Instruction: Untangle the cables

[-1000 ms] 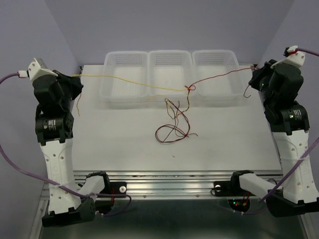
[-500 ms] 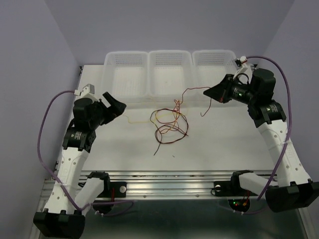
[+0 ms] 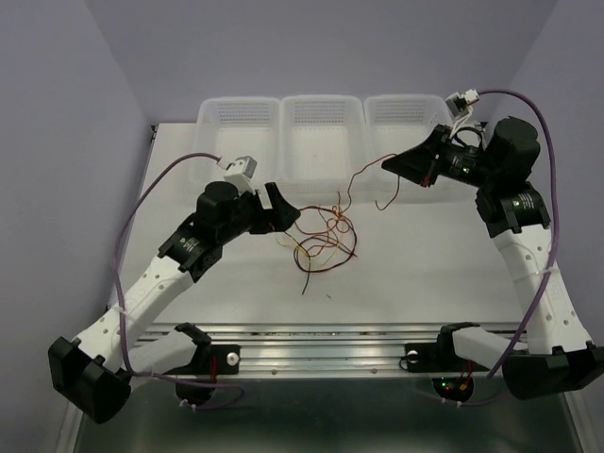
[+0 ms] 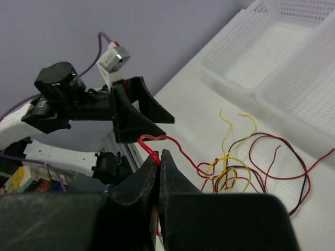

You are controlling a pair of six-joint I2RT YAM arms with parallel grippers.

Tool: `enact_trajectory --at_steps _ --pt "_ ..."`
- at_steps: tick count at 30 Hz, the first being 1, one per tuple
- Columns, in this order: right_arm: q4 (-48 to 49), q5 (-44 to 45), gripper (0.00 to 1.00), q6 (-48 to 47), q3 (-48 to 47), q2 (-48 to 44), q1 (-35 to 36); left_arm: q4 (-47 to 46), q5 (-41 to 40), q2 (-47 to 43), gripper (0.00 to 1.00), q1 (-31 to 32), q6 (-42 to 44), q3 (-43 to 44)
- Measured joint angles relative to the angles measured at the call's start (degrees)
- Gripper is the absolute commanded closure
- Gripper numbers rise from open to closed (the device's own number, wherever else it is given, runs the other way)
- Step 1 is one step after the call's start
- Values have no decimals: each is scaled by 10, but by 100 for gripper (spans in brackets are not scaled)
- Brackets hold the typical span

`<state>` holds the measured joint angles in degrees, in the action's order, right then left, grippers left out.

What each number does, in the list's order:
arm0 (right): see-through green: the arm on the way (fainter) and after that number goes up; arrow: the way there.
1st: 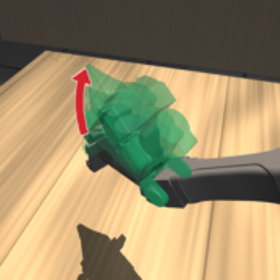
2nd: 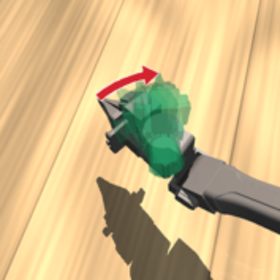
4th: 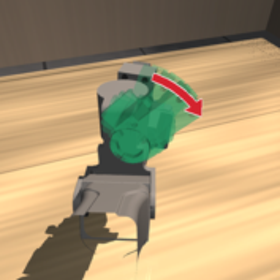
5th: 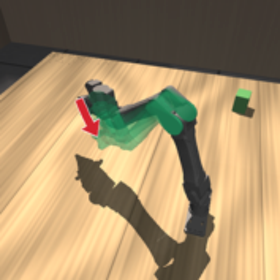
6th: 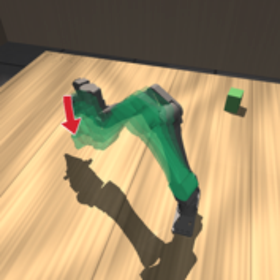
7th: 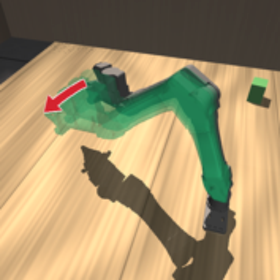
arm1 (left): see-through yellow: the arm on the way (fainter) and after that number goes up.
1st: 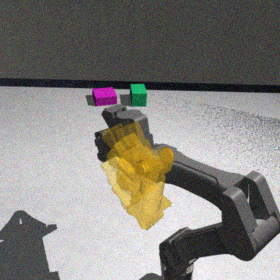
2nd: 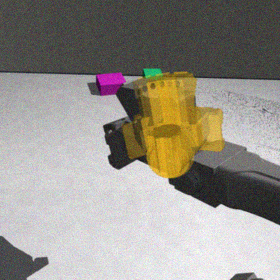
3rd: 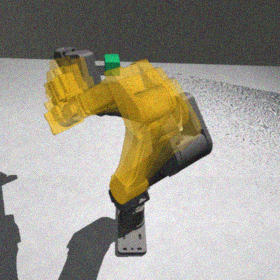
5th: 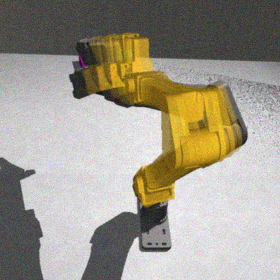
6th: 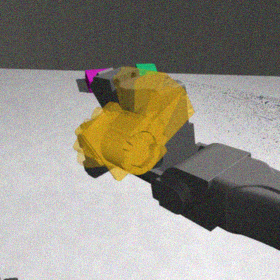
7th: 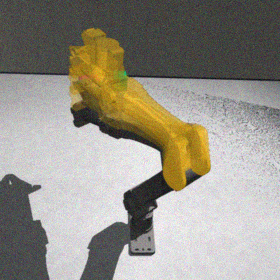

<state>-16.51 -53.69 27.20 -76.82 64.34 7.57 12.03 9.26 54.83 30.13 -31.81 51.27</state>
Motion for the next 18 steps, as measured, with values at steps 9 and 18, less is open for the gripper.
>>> enact_trajectory --at_steps 9,18 --pt "44 -47 99 62 -72 1 0 -115 -18 115 1 121 115 15" --pt "55 -67 99 120 -90 14 0 -214 -23 141 1 123 218 15"
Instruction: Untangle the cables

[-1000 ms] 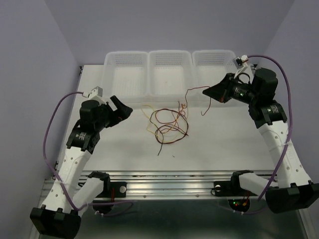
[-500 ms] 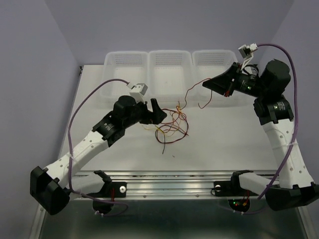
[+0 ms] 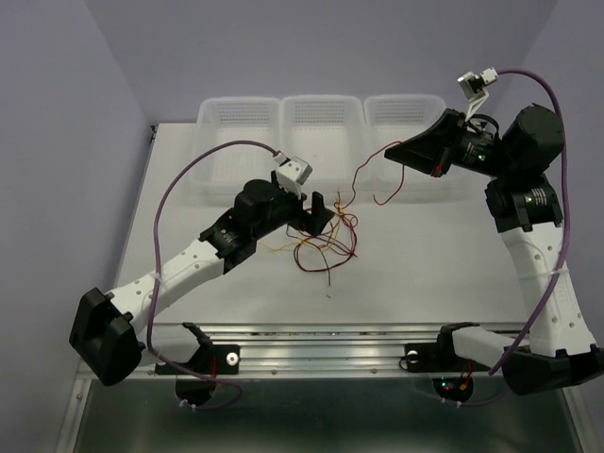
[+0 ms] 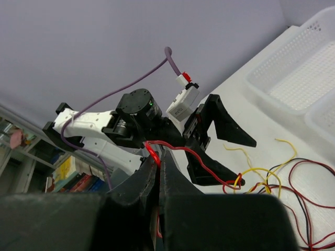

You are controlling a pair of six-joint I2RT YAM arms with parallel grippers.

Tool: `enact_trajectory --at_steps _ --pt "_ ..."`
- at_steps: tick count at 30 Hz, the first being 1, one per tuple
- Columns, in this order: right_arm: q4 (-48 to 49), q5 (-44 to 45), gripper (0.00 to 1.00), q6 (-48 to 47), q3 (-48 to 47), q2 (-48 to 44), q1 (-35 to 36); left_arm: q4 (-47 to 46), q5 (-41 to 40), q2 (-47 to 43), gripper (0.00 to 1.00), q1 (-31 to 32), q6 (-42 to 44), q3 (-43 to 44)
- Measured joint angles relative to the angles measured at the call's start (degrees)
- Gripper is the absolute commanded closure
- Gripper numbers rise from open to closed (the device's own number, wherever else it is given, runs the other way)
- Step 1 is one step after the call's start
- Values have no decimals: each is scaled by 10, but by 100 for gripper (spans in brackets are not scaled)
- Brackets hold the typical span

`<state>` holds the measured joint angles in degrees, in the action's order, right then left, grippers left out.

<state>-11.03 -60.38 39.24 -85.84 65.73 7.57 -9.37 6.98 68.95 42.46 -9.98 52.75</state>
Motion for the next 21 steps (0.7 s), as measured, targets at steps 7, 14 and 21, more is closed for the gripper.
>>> enact_trajectory --at_steps 7,14,21 --pt "2 2 99 36 -1 5 0 -39 66 19 2 31 66 -9" --pt "4 8 99 61 -1 15 0 -72 90 29 8 42 105 -23" --pt "12 8 99 78 -1 11 0 -75 43 96 13 42 132 16"
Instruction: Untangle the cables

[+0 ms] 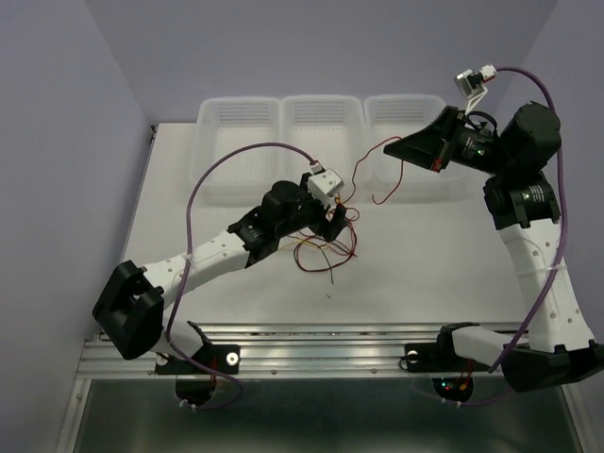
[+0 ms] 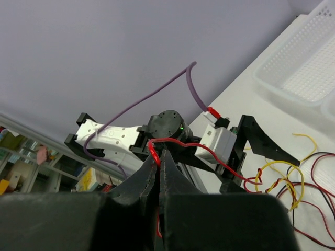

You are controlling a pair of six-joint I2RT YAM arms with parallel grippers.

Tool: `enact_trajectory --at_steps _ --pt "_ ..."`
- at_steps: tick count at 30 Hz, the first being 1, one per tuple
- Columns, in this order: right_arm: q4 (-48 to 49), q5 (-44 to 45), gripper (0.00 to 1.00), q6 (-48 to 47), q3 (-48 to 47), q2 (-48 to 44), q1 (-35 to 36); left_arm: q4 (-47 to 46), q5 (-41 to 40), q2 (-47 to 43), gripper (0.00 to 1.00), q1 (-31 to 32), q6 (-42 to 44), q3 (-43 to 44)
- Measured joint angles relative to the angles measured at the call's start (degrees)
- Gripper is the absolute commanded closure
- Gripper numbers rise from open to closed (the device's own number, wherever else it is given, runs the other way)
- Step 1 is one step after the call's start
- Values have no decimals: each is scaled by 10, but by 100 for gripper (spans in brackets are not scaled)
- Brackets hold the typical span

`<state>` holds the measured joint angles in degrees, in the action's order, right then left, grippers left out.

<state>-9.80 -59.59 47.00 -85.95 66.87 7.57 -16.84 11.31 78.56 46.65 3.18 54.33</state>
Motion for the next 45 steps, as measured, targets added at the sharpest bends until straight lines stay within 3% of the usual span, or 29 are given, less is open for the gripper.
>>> enact_trajectory --at_steps 3,4,10,11,12,23,27,34,35,36,37,40,45 --pt "0 -2 99 7 0 -3 0 4 -12 22 33 0 4 16" --pt "0 -3 99 9 0 -4 0 3 -15 25 46 0 6 17" --pt "0 -3 99 13 0 -6 0 -2 -23 26 81 0 10 19" --pt "0 -2 99 12 0 -6 0 -2 -23 24 93 0 8 19" --pt "0 -1 99 12 0 -6 0 -1 -23 22 98 0 8 19" --pt "1 52 99 -21 24 68 0 -15 3 -83 100 0 -82 -44" --pt "-61 160 99 -81 24 108 0 -17 51 -96 100 0 -143 -68" --pt "-139 366 86 -145 84 139 0 9 128 -155 100 1 -255 -101" --pt "-144 386 82 -150 94 143 0 9 139 -172 100 1 -270 -101" --pt "-148 405 62 -158 104 148 0 10 150 -189 100 1 -290 -101" --pt "-151 409 52 -163 110 150 0 9 157 -206 100 1 -303 -101" --pt "-150 399 32 -183 139 154 0 8 171 -246 100 1 -342 -101" --pt "-104 280 19 -186 231 103 0 5 181 -274 100 1 -389 -101"
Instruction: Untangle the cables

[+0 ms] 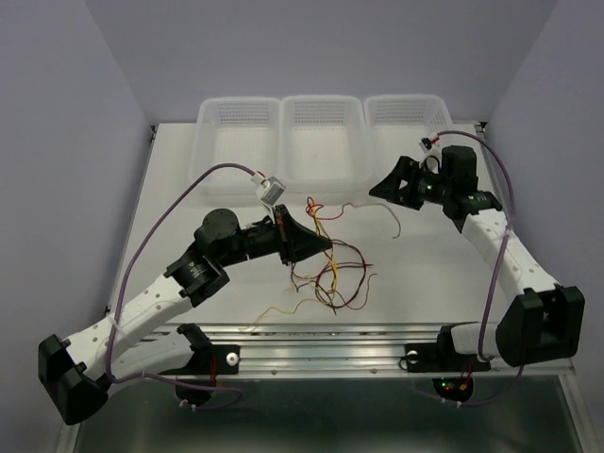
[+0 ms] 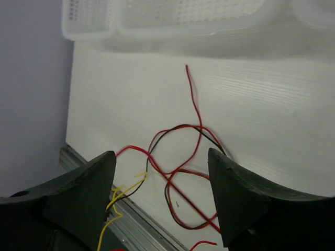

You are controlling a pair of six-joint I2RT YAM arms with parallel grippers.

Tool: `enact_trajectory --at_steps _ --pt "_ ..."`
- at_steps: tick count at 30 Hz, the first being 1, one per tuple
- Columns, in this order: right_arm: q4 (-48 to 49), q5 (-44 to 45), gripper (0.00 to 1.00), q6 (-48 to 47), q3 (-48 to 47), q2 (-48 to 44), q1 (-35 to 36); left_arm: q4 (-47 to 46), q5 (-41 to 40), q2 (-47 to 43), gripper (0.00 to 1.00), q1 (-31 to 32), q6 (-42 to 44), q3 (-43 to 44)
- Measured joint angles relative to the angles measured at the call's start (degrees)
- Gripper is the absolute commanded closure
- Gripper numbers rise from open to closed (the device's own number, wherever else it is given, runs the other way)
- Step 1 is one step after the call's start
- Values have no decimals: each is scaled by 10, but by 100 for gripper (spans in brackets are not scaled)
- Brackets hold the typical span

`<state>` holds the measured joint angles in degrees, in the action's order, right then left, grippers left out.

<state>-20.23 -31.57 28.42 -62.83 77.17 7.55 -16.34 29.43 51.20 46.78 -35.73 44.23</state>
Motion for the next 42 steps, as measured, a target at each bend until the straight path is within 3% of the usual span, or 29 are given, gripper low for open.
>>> enact_trajectory --at_steps 7,13,21,31,42 --pt "104 -164 12 30 88 -156 0 5 1 17 100 0 -59 0" --pt "171 -242 15 60 132 -194 1 10 7 57 100 0 -112 5" --pt "177 -251 23 58 150 -176 55 -5 10 60 100 0 -149 5" --pt "229 -201 24 -64 168 -156 114 -16 24 61 100 0 -199 5" --pt "253 -216 25 -168 157 -112 200 -17 26 61 100 0 -247 5"
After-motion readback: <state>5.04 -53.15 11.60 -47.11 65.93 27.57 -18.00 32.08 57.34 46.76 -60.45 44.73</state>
